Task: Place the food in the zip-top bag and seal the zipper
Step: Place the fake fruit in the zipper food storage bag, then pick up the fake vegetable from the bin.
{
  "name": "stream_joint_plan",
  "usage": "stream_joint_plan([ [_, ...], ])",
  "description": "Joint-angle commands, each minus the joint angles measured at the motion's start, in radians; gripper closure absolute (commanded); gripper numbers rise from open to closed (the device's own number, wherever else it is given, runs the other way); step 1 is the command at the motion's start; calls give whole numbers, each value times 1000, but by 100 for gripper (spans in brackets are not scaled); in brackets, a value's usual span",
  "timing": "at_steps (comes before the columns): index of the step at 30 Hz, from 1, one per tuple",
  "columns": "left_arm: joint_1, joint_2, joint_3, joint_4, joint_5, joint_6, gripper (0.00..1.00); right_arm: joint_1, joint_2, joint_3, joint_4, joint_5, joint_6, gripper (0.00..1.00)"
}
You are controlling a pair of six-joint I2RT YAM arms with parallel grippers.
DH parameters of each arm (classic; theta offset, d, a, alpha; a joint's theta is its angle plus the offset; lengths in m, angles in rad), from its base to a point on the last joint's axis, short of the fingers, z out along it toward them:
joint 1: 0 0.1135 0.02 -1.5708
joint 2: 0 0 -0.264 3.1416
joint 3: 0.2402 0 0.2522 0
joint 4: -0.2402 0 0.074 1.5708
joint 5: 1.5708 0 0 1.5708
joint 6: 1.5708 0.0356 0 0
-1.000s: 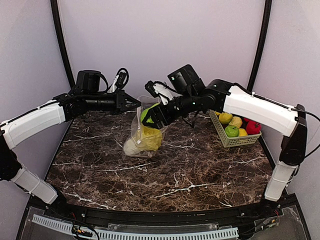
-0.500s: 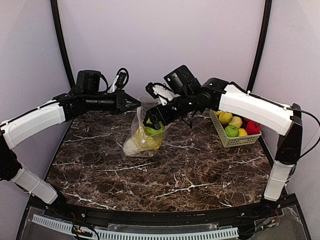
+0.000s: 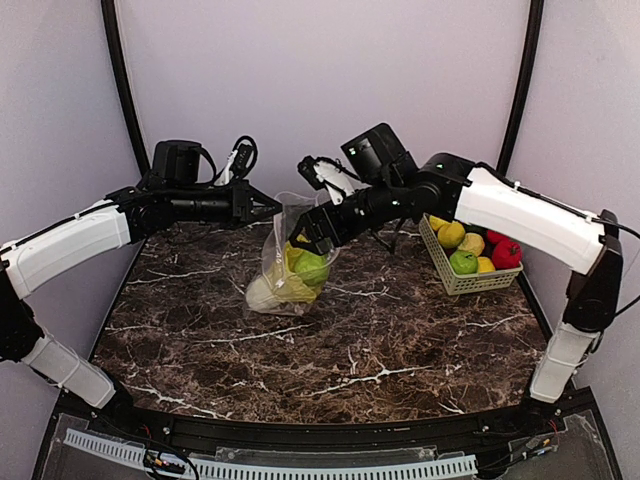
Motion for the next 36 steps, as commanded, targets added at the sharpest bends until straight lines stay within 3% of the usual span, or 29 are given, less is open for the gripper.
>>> stream_joint_plan([
  [1, 6, -46, -18, 15, -9, 9, 99, 5, -165, -82, 101, -4, 7, 11],
  [8, 6, -50, -22, 15, -20, 5, 99, -36, -326, -227, 105, 191, 48, 5],
  [21, 6, -61, -33, 7, -29, 3, 99, -445, -425, -454, -41, 287, 184, 1],
  [36, 6, -72, -42, -1, -36, 7, 99, -886, -403, -662, -14, 326, 124, 1],
])
